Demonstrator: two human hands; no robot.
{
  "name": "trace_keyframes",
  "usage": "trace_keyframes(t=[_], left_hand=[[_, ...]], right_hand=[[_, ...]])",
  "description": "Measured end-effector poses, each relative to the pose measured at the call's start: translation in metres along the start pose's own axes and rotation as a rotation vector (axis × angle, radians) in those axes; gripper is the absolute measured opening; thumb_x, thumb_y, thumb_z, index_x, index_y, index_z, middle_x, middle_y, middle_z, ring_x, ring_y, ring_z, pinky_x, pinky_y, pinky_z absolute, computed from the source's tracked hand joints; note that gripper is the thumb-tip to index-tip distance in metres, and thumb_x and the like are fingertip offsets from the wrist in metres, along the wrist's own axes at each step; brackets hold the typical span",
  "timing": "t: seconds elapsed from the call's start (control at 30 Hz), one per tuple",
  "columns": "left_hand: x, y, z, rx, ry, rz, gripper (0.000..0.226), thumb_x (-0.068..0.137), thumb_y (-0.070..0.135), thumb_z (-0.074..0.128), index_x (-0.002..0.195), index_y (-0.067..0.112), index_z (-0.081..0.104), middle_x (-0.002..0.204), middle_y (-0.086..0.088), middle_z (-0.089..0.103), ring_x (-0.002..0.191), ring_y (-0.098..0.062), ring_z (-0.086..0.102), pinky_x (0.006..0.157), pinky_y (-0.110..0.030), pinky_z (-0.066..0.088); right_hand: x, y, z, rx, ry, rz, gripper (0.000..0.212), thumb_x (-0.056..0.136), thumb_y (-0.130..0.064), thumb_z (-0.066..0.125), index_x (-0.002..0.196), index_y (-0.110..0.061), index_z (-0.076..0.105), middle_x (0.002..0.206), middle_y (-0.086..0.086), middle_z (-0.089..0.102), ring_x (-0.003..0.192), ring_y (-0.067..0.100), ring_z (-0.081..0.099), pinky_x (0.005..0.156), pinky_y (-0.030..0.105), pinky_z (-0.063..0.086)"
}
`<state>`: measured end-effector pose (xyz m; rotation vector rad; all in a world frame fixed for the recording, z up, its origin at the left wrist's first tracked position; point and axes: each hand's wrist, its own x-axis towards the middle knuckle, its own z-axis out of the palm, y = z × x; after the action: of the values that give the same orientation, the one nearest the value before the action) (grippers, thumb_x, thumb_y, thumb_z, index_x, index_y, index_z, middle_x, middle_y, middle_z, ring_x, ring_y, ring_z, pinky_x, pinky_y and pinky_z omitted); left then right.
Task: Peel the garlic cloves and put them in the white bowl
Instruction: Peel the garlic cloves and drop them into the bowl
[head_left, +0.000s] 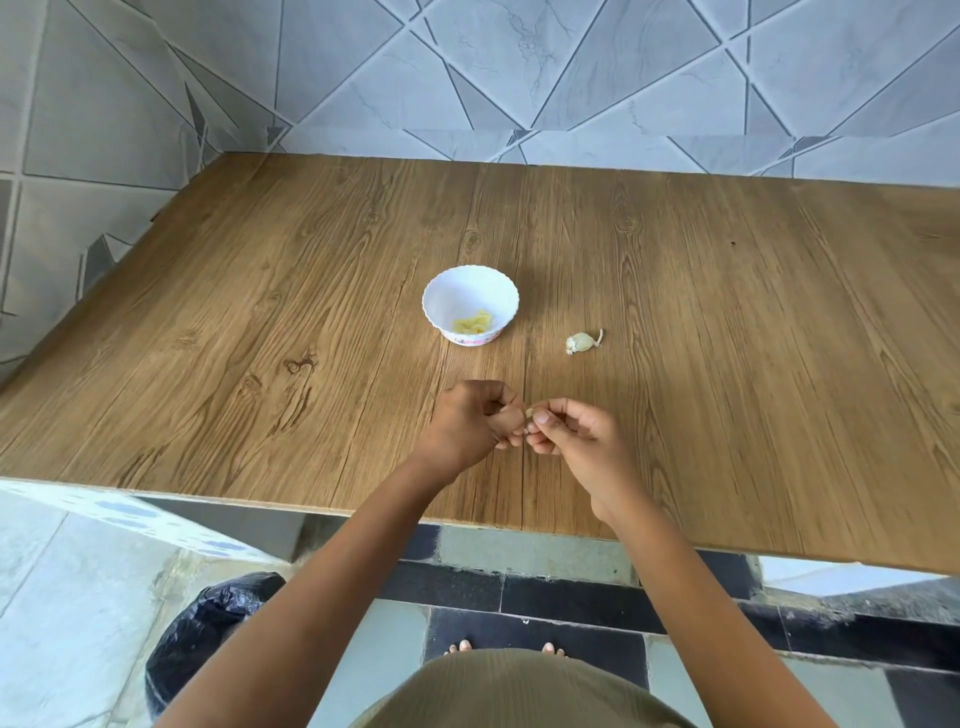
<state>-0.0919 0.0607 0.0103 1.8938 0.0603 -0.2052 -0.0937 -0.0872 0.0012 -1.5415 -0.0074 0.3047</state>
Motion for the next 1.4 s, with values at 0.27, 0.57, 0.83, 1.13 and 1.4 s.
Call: trace_keyframes(t=[0.27,0.57,0.83,1.13,1.4], left_hand=[[0.001,-0.002,-0.003,0.025,0.111,0.013,0.020,0.092,0.001,0.049,0.076,0.005,0.061,0.064,-0.004,0.064,0.058,-0.014,0.060,0.058,-0.025,0.047],[0.001,-0.001,-0.005,0.157,0.074,0.249,0.011,0.079,0.009,0.075,0.089,0.006,0.073,0.079,-0.002,0.072,0.070,-0.007,0.066,0.071,-0.020,0.055],[0.006,-0.001,-0.010,0.467,0.070,0.504,0.011,0.071,0.012,0.060,0.076,0.008,0.069,0.065,0.003,0.065,0.060,-0.007,0.060,0.060,-0.024,0.052],[0.003,0.000,0.000,-0.099,-0.008,0.117,0.017,0.096,0.005,0.049,0.090,0.001,0.064,0.075,-0.007,0.068,0.066,-0.010,0.064,0.061,-0.020,0.052],[-0.002,-0.004,0.005,-0.331,0.049,0.128,0.007,0.083,0.006,0.067,0.090,0.006,0.070,0.077,-0.006,0.070,0.067,-0.009,0.063,0.060,-0.018,0.050]], right_hand=[[-0.001,-0.003,-0.003,0.145,0.031,0.134,0.009,0.089,-0.008,0.060,0.087,-0.010,0.069,0.070,0.002,0.066,0.063,0.009,0.063,0.061,0.017,0.052],[-0.001,-0.004,-0.001,0.133,0.108,0.162,0.011,0.088,-0.009,0.062,0.078,-0.009,0.067,0.064,0.000,0.066,0.057,0.008,0.062,0.056,0.016,0.051],[0.000,-0.012,-0.005,-0.019,0.012,0.172,0.013,0.091,-0.008,0.060,0.080,-0.009,0.067,0.065,0.002,0.063,0.060,0.010,0.062,0.061,0.021,0.054],[0.001,-0.012,0.000,0.232,0.059,0.147,0.007,0.089,-0.009,0.060,0.085,-0.006,0.066,0.073,0.000,0.070,0.071,0.010,0.068,0.066,0.018,0.053],[0.001,-0.012,0.007,0.283,0.145,0.145,0.005,0.086,-0.009,0.064,0.083,-0.005,0.067,0.064,-0.001,0.067,0.057,0.006,0.061,0.058,0.017,0.052]])
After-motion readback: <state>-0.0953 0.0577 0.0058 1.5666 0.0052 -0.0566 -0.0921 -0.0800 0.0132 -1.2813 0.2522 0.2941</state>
